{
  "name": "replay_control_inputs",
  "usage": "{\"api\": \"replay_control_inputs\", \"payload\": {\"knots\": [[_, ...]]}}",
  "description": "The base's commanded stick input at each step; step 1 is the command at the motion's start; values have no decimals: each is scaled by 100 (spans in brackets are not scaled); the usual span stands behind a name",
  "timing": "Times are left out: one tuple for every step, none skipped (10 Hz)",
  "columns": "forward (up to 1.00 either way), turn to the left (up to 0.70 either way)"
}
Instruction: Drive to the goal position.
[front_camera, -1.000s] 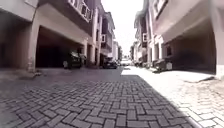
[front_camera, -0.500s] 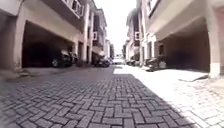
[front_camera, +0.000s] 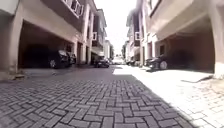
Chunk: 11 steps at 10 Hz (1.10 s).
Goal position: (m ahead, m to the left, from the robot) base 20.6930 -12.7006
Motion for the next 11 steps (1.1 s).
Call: {"api": "replay_control_inputs", "payload": {"knots": [[50, 0], [50, 0], [50, 0], [50, 0], [50, 0], [50, 0], [50, 0], [50, 0], [50, 0], [50, 0], [50, 0]]}}
